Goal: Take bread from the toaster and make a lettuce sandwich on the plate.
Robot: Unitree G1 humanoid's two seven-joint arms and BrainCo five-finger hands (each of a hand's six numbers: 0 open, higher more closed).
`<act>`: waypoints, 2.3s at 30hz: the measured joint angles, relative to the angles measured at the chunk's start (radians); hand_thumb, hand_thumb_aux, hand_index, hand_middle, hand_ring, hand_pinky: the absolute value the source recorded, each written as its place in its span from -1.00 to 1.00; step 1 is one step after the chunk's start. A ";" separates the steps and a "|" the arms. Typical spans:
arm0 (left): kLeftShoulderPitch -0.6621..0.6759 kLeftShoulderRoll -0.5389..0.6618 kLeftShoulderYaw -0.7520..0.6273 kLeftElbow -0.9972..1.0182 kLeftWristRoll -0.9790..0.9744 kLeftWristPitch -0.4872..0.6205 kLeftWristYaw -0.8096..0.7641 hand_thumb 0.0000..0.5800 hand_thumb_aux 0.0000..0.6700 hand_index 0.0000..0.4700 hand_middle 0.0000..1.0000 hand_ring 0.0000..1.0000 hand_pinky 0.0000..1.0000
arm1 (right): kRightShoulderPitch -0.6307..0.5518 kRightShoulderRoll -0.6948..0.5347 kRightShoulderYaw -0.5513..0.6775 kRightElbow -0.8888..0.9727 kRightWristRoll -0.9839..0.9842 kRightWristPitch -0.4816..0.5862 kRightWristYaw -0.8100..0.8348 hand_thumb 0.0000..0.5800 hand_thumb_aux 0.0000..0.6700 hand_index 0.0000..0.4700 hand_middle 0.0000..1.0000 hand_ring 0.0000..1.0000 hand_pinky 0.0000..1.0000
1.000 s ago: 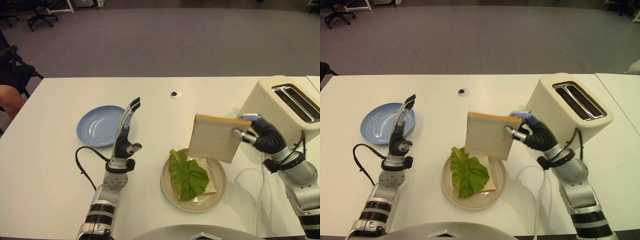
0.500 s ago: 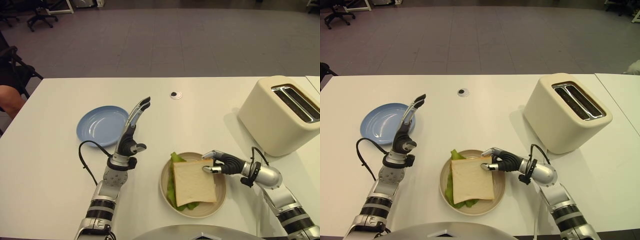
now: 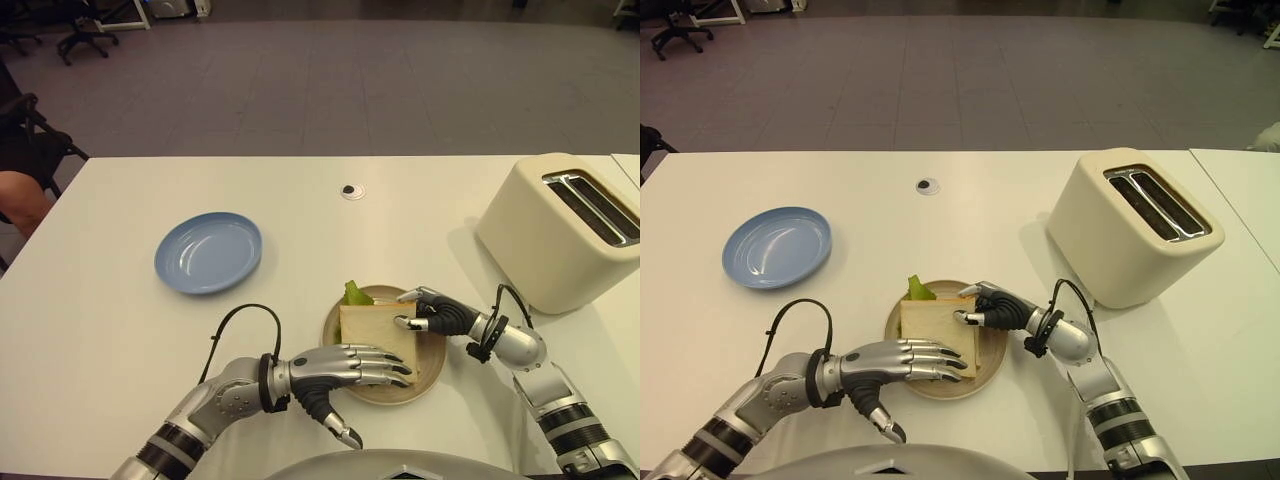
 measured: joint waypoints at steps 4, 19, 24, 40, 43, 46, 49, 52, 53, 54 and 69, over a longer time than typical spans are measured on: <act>-0.060 -0.051 -0.017 0.119 0.091 -0.058 0.120 -0.34 -0.64 -0.64 -1.00 -1.00 -1.00 | 0.026 -0.022 -0.016 -0.053 -0.006 0.019 -0.006 0.77 0.33 0.33 -0.98 -0.98 -0.98; -0.134 -0.103 -0.053 0.275 0.063 -0.088 0.165 -0.06 -0.46 -0.46 -1.00 -1.00 -1.00 | -0.028 -0.010 -0.415 -0.331 -0.186 -0.017 -0.422 -1.00 -1.00 -1.00 -1.00 -1.00 -1.00; -0.123 -0.144 0.020 0.283 0.041 -0.093 0.264 -0.66 -0.82 -0.82 -1.00 -1.00 -1.00 | 0.064 0.014 -0.287 -0.346 -0.079 -0.066 -0.316 0.63 0.15 0.15 0.31 0.31 0.31; 0.166 0.146 -0.170 -0.098 -0.707 0.168 -0.292 1.00 1.00 1.00 1.00 1.00 1.00 | 0.332 -0.217 0.125 -0.299 0.117 -0.319 0.252 1.00 1.00 1.00 1.00 1.00 1.00; 0.141 0.104 -0.138 -0.015 -0.496 0.200 -0.234 1.00 1.00 1.00 1.00 1.00 1.00 | 0.278 -0.182 0.128 -0.201 -0.033 -0.308 0.210 1.00 1.00 1.00 1.00 1.00 1.00; 0.022 -0.012 -0.084 0.091 -0.302 0.224 -0.075 1.00 1.00 1.00 1.00 1.00 1.00 | 0.171 -0.072 0.100 -0.081 -0.175 -0.303 0.049 1.00 1.00 1.00 1.00 1.00 1.00; -0.092 -0.116 -0.053 0.209 -0.142 0.275 0.125 1.00 1.00 1.00 1.00 1.00 1.00 | 0.050 0.019 0.050 0.052 -0.329 -0.221 -0.186 1.00 1.00 1.00 1.00 1.00 1.00; -0.233 -0.188 -0.037 0.362 -0.009 0.348 0.322 1.00 1.00 1.00 1.00 1.00 1.00 | -0.069 0.078 0.028 0.191 -0.458 -0.127 -0.410 1.00 1.00 1.00 1.00 1.00 1.00; -0.272 -0.203 -0.032 0.417 0.024 0.367 0.377 1.00 1.00 1.00 1.00 1.00 1.00 | -0.097 0.094 0.028 0.231 -0.485 -0.111 -0.470 1.00 1.00 1.00 1.00 1.00 1.00; -0.304 -0.216 -0.028 0.464 0.048 0.382 0.423 1.00 1.00 1.00 1.00 1.00 1.00 | -0.117 0.109 0.029 0.265 -0.499 -0.104 -0.514 1.00 1.00 1.00 1.00 1.00 1.00; -0.044 -0.087 -0.027 0.182 -0.406 -0.137 0.410 -1.00 -1.00 -1.00 -1.00 -1.00 -1.00 | -0.011 0.039 -0.106 -0.051 0.018 -0.302 -0.405 -1.00 -1.00 -1.00 -1.00 -1.00 -1.00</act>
